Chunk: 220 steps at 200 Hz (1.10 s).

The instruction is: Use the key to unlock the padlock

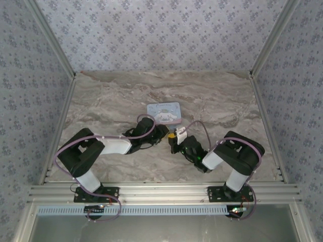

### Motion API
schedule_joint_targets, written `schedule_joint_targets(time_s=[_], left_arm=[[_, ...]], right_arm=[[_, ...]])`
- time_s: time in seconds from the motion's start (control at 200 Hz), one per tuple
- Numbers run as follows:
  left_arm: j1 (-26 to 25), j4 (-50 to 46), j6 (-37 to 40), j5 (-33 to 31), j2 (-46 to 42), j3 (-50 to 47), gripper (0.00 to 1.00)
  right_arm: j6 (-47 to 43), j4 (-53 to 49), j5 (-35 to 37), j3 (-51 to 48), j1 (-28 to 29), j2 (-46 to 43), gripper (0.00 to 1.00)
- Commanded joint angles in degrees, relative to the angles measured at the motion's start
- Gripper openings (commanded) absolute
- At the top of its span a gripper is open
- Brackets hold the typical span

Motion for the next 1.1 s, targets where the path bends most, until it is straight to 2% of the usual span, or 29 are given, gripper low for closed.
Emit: schedule_joint_targets(time_s=[0.0, 0.235, 0.38, 0.54, 0.804, 0.989, 1.094], left_arm=[[0.3, -2.8, 1.6, 0.6, -2.4, -1.6, 0.4], [3.1, -13.7, 6.3, -1.6, -11.1, -2.8, 0.56], [7.5, -18.4, 9.0, -1.1, -17.2, -4.2, 0.63], [12.6, -24.1, 13.0, -0.1, -22.1, -3.9, 0.69], [17.4, -28.2, 15.9, 1.8, -23.5, -2.2, 0.72], [19.0, -29.7, 18.4, 3.4, -20.4, 1.0, 0.74], [19.1, -30.4, 21.1, 4.1, -17.9, 4.0, 0.76]], right_arm=[[6.1, 2.6, 2.6, -1.6, -0.7, 1.4, 0.0], [15.9, 5.2, -0.7, -3.7, -1.7, 2.4, 0.0], [23.4, 9.0, -4.8, -4.2, -3.1, 5.1, 0.0], [27.1, 12.2, -8.6, -4.7, -6.1, 7.8, 0.0], [28.2, 11.3, -9.1, -6.5, -9.0, 5.6, 0.26], [27.2, 8.6, -7.9, -8.6, -10.9, 1.2, 0.38], [26.1, 4.3, -12.3, -8.2, -13.6, -3.7, 0.4]])
